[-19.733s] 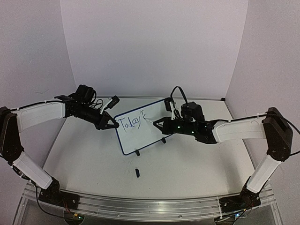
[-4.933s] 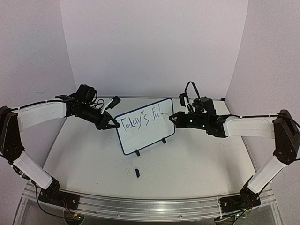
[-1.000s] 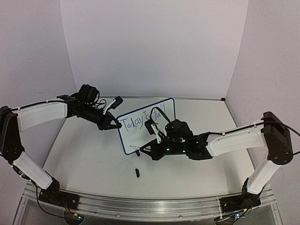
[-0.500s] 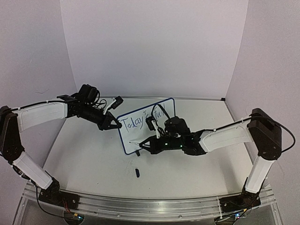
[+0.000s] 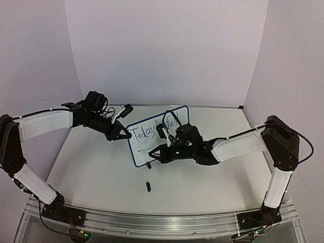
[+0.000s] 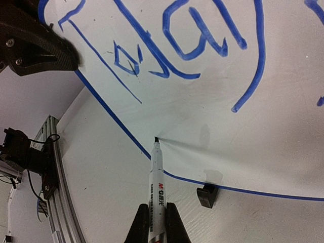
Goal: Write a sentence on the whiteboard
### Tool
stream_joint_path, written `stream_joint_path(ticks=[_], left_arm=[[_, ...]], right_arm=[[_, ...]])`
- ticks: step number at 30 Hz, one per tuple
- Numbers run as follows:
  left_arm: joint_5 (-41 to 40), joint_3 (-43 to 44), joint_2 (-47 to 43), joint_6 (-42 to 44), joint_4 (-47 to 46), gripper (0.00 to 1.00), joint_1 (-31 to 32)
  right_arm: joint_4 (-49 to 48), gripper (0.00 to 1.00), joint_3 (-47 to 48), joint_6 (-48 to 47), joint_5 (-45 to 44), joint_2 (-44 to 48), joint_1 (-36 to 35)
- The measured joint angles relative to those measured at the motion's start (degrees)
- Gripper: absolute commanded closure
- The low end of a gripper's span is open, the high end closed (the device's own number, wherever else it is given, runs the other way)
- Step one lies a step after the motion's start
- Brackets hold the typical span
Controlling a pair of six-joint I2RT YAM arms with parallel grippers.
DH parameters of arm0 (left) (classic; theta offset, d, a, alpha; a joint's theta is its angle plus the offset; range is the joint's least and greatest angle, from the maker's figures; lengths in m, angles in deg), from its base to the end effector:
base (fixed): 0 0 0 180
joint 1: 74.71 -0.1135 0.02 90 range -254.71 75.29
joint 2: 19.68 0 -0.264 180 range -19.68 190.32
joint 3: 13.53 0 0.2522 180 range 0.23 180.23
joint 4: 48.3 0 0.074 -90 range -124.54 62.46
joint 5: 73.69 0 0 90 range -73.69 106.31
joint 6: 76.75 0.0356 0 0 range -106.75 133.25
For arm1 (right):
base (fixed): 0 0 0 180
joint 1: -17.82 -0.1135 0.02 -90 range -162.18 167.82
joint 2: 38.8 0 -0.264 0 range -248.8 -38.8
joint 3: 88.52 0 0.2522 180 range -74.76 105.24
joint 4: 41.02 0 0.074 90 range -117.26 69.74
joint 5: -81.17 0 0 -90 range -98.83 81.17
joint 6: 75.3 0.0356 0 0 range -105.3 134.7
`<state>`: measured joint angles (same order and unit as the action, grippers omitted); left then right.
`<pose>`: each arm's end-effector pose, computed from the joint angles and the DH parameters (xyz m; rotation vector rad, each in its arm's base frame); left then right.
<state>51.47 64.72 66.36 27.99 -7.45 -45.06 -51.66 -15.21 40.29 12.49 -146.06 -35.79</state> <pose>0.2678 -0.1760 0.2653 1.1581 2.0880 -0.8609 0.2304 0.3345 0.1824 -0.7825 2.0311 1.2193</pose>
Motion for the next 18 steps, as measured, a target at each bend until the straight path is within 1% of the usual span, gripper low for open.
stream_joint_path(ticks=[8,18], left_arm=[[0.0,0.0,0.0,0.0,0.0,1.0,0.0],[0.0,0.0,0.0,0.0,0.0,1.0,0.0]], right_arm=[[0.1,1.0,0.7,0.0,1.1,-1.6,0.0],[1.8,1.0,0.7,-0.5,0.5,-1.9,0.0]])
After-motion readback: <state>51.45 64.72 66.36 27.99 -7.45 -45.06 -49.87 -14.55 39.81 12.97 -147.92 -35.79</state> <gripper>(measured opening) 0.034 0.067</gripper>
